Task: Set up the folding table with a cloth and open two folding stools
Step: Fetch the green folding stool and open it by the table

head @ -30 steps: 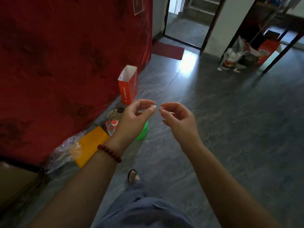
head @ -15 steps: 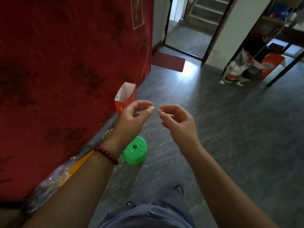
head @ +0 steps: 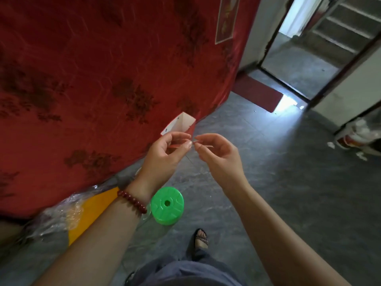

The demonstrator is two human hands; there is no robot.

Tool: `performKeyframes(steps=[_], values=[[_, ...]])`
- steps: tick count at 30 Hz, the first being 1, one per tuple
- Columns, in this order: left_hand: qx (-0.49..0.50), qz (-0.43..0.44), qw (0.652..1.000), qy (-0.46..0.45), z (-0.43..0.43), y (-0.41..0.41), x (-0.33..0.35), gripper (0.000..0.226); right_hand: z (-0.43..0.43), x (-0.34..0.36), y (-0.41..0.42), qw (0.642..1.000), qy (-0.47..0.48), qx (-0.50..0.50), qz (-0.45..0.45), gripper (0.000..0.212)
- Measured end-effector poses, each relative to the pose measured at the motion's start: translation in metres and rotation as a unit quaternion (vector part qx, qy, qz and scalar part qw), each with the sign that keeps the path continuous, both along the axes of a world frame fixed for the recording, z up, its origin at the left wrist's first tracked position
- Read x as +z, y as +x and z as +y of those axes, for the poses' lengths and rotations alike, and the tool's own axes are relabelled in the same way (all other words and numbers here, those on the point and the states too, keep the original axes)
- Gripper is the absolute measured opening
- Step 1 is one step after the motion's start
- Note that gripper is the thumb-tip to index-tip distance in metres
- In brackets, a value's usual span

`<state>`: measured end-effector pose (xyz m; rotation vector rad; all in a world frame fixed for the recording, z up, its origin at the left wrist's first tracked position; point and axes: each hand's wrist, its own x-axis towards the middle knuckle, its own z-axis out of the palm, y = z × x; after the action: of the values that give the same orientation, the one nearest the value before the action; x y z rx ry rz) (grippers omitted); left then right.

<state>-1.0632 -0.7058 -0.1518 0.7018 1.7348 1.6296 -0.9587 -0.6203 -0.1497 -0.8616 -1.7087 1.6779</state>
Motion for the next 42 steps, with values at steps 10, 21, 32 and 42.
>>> performKeyframes(steps=[10,21,32,42], values=[[0.118,0.001,0.992,-0.042,0.029,-0.019,-0.026,0.012,0.059,-0.040,-0.050,0.988,-0.060,0.142,-0.027,0.017],[0.111,0.048,0.982,-0.142,0.004,-0.053,-0.081,0.020,0.058,-0.099,-0.078,0.965,0.003,0.218,-0.144,0.021],[0.067,0.035,0.973,-0.217,-0.006,-0.077,-0.232,0.014,0.042,-0.245,-0.104,0.941,0.001,0.250,-0.230,0.015],[-0.017,0.094,0.945,-0.312,-0.004,-0.083,-0.403,0.023,0.046,-0.421,-0.123,0.892,0.067,0.294,-0.337,0.022]])
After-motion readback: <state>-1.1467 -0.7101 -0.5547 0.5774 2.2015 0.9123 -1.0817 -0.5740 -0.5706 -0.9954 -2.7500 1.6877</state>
